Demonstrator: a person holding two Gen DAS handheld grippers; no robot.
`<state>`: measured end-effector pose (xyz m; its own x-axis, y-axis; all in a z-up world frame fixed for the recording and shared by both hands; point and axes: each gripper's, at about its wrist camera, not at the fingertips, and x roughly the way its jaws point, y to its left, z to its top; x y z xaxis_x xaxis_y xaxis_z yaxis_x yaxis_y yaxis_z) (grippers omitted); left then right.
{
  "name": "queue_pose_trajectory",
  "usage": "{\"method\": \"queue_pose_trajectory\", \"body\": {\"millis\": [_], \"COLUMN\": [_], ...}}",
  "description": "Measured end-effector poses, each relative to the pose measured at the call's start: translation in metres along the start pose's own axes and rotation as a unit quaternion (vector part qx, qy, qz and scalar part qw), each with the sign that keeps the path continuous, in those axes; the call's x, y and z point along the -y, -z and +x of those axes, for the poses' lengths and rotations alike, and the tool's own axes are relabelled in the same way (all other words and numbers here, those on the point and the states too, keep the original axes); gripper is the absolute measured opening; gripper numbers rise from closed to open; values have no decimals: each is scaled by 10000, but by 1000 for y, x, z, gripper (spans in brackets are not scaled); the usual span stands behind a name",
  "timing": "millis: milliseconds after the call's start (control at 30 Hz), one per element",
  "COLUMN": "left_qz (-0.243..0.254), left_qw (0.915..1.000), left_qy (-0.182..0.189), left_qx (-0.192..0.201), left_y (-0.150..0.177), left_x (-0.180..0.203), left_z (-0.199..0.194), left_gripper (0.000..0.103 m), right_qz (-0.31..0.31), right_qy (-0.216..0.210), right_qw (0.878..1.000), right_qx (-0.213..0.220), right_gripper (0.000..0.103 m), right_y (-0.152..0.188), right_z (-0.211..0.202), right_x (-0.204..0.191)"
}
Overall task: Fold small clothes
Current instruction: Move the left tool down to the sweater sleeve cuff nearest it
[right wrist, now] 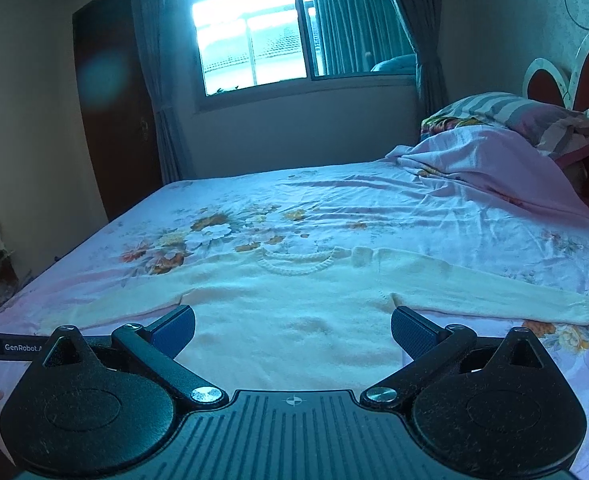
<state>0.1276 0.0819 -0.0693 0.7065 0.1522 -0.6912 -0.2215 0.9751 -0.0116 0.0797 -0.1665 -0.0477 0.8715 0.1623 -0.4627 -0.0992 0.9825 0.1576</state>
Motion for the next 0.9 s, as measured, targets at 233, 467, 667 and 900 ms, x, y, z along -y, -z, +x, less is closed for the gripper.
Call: {"method": "queue_pose_trajectory", "body": {"millis": [233, 467, 667, 900], "left_qz": [-119, -366, -438, -692], "left_qw": [9997, 9979, 9960, 9916], "left_qy": [-49, -187, -401, -617], "left_qx": [-191, -499, -672, -896], "left_y": [-12, -21, -26, -32], "left_x": [-13, -36, -55, -79], "left_z": [32, 72, 107, 145], "left_gripper": [101, 101, 101, 101], "right_qz": [-30, -212, -248, -427], "right_qy": [-82, -195, -325, -372], "right_qw": [9998, 9988, 9976, 9958], "right_qx": [-184, -385, -556, -721], "right_gripper": [103, 103, 103, 103], "right_y": [-5, -8, -8, -2], "right_z": [41, 82, 116, 155], "right_x": [-14, -34, -46, -61]}}
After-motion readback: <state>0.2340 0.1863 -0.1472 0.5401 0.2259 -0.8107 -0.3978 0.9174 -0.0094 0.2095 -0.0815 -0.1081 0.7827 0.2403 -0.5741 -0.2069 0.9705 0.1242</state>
